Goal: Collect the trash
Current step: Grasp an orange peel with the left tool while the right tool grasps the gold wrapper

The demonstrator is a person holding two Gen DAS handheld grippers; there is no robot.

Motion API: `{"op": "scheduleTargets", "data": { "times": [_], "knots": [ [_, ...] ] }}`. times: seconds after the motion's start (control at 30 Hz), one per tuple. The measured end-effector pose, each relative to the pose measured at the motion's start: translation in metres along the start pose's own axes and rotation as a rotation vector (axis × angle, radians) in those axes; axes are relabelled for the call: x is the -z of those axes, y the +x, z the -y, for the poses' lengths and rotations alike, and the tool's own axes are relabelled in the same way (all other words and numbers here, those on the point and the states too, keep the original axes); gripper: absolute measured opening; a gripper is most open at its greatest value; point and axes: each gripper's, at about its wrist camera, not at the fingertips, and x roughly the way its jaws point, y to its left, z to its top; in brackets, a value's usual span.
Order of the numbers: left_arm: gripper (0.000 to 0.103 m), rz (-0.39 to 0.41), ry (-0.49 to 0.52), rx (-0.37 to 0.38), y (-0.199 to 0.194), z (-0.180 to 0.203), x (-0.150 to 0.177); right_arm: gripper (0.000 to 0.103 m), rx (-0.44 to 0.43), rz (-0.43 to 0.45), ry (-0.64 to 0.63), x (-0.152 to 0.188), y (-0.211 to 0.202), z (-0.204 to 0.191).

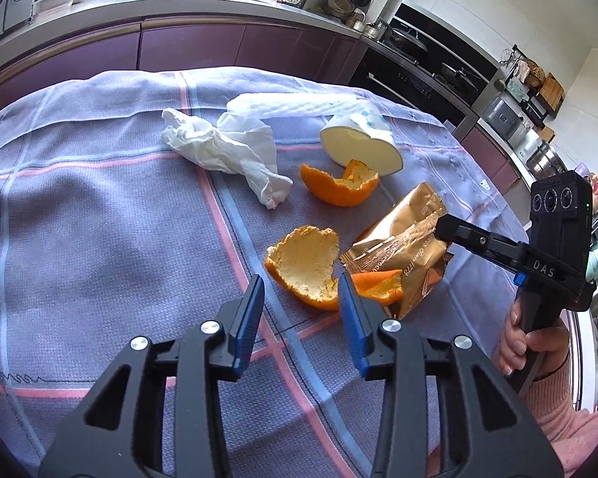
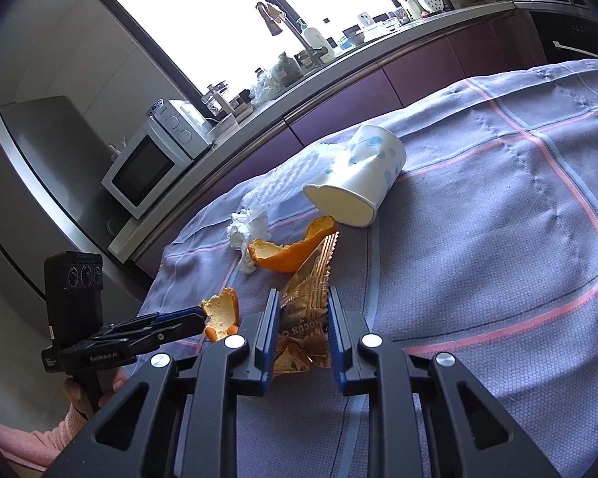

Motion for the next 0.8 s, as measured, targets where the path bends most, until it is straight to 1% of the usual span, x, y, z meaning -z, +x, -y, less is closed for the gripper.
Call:
{"op": "scheduleTargets", "data": {
  "times": [0.17, 0.2, 0.23, 0.3, 0.4, 0.5, 0.7, 0.8],
  "knots": [
    [0.037, -0.016, -0.064, 0.062, 0.006, -0.009, -0.005, 0.021, -0.008, 0.002, 0.010, 0.001, -0.001, 0.001],
    [0.032, -0.018, -0.074, 0.065, 0.008, -0.010, -0.006, 0.021, -0.010, 0.002, 0.010, 0.001, 0.000, 0.001],
    [0.020, -0.020, -0.080, 0.062, 0.009, -0.011, -0.006, 0.021, -0.012, 0.002, 0.009, 0.001, 0.000, 0.000],
    [0.008, -0.027, -0.089, 0.054, 0.011, -0.013, -0.005, 0.021, -0.014, 0.004, 0.007, 0.001, 0.000, -0.001],
    [0.006, -0.016, -0.094, 0.051, 0.007, -0.013, -0.003, 0.021, -0.018, 0.006, 0.004, 0.000, 0.000, -0.002],
    [0.006, 0.013, -0.084, 0.045, -0.004, -0.012, -0.002, 0.020, -0.024, 0.012, -0.003, -0.001, -0.001, -0.005],
    [0.005, 0.075, -0.044, -0.009, -0.036, -0.009, 0.001, 0.017, -0.043, 0.026, -0.020, -0.005, -0.001, -0.017],
    [0.005, 0.093, -0.041, -0.021, -0.052, -0.013, 0.006, 0.016, -0.052, 0.030, -0.030, -0.007, 0.000, -0.024]
  ]
}}
